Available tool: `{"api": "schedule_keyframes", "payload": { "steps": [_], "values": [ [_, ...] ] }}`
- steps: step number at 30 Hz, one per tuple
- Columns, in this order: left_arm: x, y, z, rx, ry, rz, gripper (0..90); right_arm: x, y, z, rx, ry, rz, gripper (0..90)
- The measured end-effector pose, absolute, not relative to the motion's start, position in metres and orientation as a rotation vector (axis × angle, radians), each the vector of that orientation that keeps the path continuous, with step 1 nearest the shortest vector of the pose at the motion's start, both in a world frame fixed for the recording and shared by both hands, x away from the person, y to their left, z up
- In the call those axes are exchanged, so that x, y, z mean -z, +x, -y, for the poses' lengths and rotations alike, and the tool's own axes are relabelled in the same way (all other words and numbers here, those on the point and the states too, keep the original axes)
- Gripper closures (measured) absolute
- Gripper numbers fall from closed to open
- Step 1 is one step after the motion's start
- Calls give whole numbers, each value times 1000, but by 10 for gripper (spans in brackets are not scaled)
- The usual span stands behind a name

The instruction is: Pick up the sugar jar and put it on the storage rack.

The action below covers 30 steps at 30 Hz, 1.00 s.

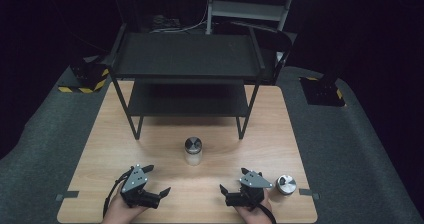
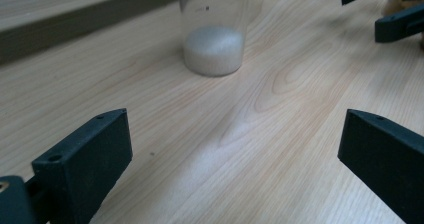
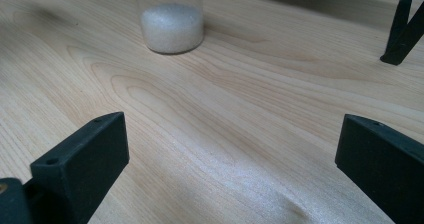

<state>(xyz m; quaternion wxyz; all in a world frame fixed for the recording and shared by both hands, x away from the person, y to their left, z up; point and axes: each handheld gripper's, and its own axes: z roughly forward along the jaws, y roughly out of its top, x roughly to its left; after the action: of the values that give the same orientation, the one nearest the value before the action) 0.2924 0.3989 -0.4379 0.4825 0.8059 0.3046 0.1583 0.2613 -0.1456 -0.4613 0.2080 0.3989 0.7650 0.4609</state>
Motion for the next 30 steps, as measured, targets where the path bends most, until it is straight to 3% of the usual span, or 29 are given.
{"api": "schedule_keyframes", "payload": {
  "steps": [30],
  "values": [
    [422,321,-375,-402,1902,-644,10,462,262,149,-1307,1112,-2132,6]
  ]
}}
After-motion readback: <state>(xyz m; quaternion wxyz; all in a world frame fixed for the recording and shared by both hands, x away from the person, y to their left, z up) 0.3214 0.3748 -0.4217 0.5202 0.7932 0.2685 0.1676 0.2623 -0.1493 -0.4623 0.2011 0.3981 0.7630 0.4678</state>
